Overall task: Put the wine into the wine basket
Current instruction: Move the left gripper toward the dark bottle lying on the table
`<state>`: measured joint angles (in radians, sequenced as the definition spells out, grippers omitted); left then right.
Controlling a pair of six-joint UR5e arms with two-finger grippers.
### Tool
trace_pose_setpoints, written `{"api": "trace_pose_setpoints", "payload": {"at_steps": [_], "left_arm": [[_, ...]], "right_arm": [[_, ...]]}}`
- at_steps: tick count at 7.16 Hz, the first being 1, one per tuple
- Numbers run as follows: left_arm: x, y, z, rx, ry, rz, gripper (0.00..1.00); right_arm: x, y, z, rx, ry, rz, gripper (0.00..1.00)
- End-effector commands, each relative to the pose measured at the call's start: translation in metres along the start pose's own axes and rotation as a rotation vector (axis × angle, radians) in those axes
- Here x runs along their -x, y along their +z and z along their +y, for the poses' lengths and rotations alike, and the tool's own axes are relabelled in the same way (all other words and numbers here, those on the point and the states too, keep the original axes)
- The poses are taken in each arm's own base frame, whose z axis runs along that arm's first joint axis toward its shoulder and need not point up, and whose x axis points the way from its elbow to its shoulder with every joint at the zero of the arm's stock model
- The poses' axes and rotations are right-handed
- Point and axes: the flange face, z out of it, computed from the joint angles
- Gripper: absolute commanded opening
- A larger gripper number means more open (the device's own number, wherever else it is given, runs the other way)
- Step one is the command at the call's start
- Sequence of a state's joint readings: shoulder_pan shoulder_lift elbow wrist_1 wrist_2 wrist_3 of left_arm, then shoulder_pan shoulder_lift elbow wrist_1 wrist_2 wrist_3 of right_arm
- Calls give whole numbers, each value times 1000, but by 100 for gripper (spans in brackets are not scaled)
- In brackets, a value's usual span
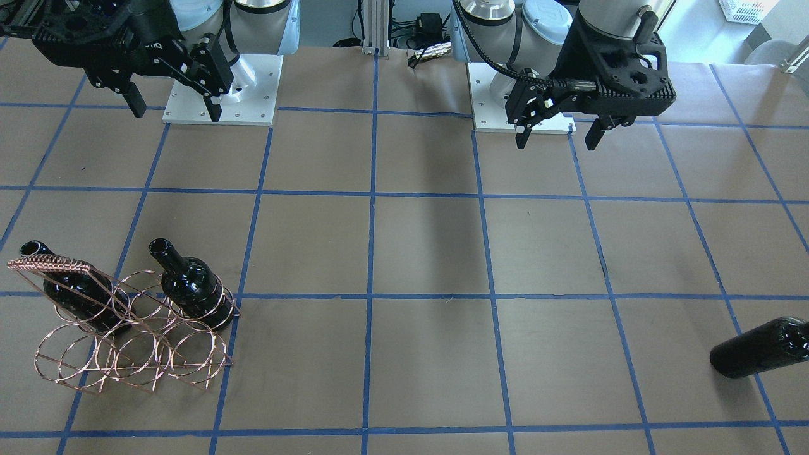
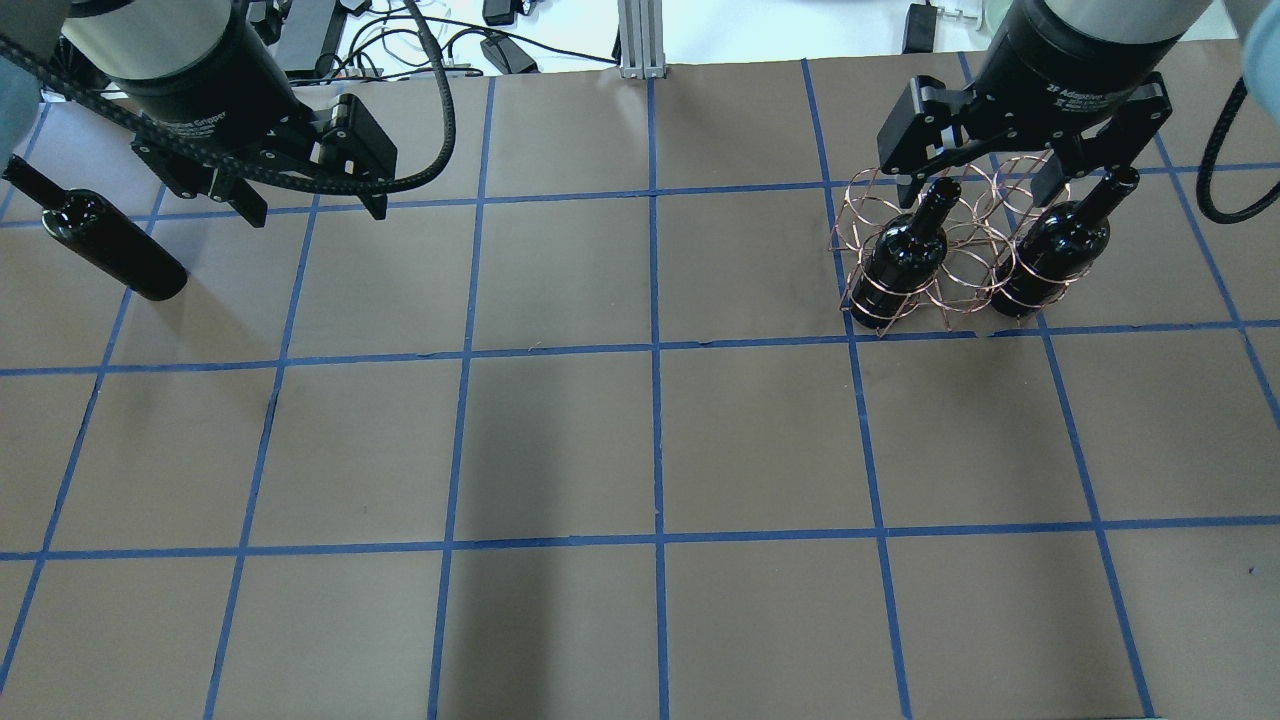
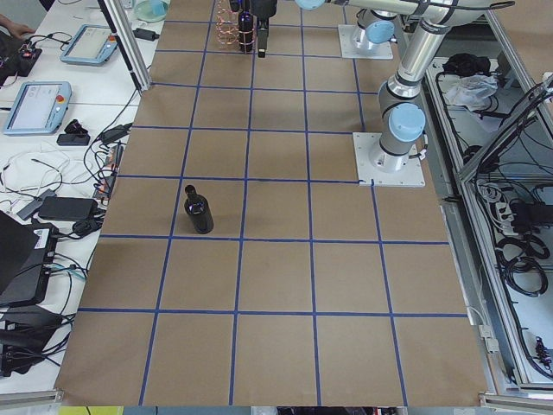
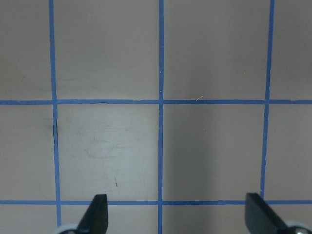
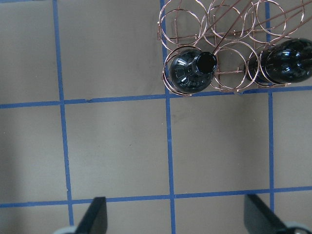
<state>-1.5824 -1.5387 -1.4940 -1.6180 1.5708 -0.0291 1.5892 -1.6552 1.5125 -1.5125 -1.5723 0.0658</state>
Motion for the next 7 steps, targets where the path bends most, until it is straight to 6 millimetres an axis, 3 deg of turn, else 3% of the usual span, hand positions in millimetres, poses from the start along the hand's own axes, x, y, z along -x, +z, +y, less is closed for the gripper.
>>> {"api": "trace_pose_setpoints", "payload": {"at_steps": [1,7], "left_arm": [[0,0,0,3,-1,0,100],[1,-1,4,10,-1,4,100]], "right_arm": [[0,0,0,0,-1,-1,100],[0,-1,0,-5,-11,1,100]]}}
